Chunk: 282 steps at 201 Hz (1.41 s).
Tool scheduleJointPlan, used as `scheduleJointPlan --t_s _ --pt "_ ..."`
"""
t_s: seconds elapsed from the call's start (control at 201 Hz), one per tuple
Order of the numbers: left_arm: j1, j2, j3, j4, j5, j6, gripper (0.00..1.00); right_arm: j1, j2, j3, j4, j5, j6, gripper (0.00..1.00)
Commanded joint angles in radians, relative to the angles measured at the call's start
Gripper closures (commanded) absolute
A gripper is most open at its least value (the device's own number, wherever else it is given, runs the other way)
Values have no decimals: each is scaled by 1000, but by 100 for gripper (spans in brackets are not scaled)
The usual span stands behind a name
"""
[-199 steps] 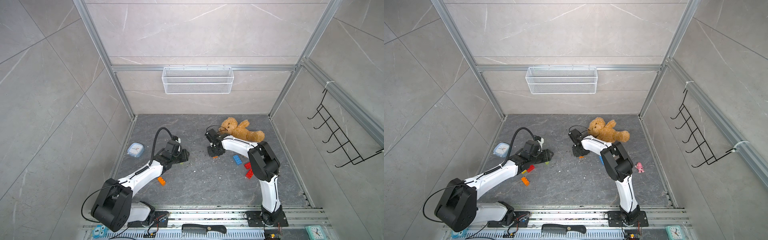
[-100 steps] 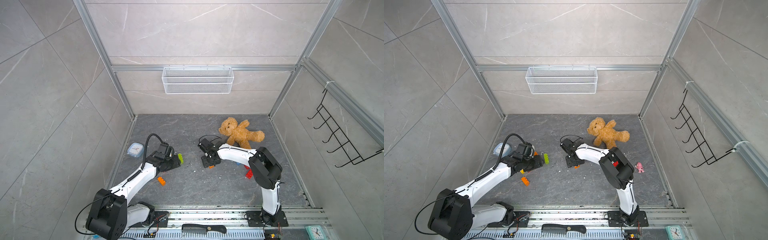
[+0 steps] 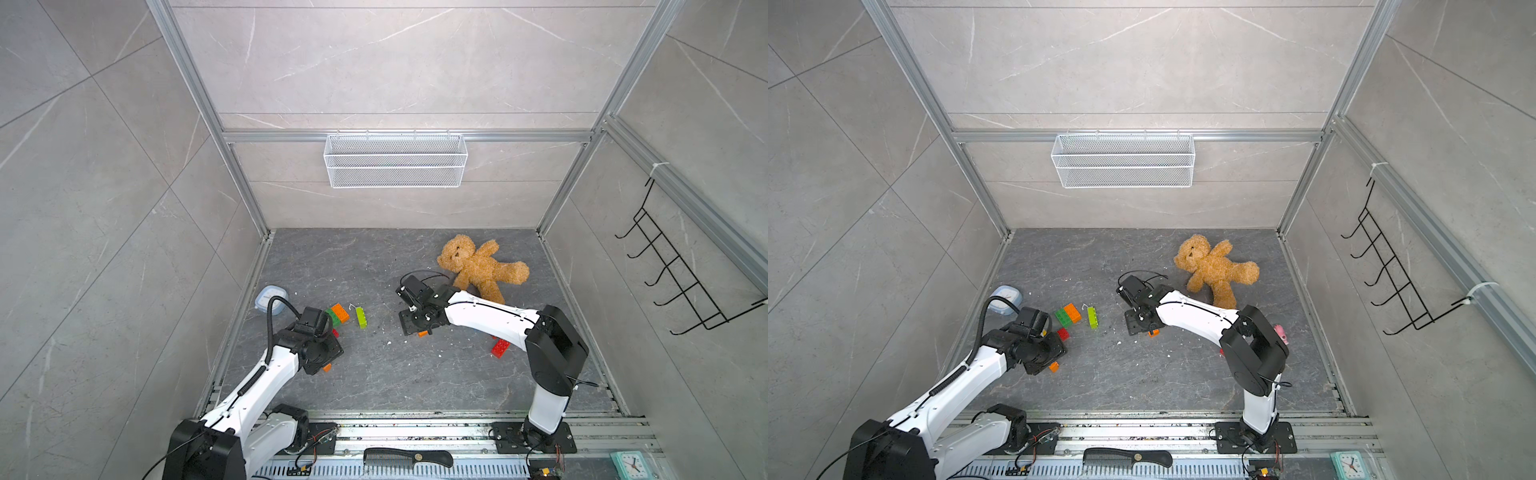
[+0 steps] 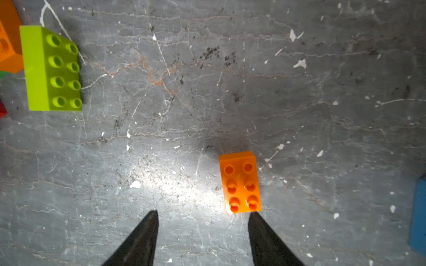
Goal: Assemble a rectangle with lego
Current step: Pick up the lego brick from the center of the board.
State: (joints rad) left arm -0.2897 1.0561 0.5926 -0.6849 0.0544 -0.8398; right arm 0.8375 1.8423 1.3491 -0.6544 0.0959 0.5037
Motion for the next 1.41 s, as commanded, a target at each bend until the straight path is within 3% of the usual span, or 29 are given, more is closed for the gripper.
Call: scheduleJointPlan --t_s 0.0,0.135,0.254,0.464,0.663,0.972,1.202,1.401 --pt "11 5 42 7 -12 36 38 10 -11 -16 -5 5 22 36" --pt "11 63 129 27 -98 136 39 20 3 -23 9 10 34 37" --pt "11 226 217 18 -125 263 38 26 12 -19 20 10 36 37" --pt "11 357 241 76 -122 340 33 27 4 -27 9 42 13 38" --pt "11 453 320 108 -190 409 29 27 14 -24 18 26 -3 38" --pt "23 555 367 82 -148 401 28 26 -14 -56 25 42 -7 39" --pt "20 453 246 112 24 302 34 26 -21 -69 38 44 -2 39" --pt "6 400 159 135 39 260 40 28 -17 -68 44 42 3 39"
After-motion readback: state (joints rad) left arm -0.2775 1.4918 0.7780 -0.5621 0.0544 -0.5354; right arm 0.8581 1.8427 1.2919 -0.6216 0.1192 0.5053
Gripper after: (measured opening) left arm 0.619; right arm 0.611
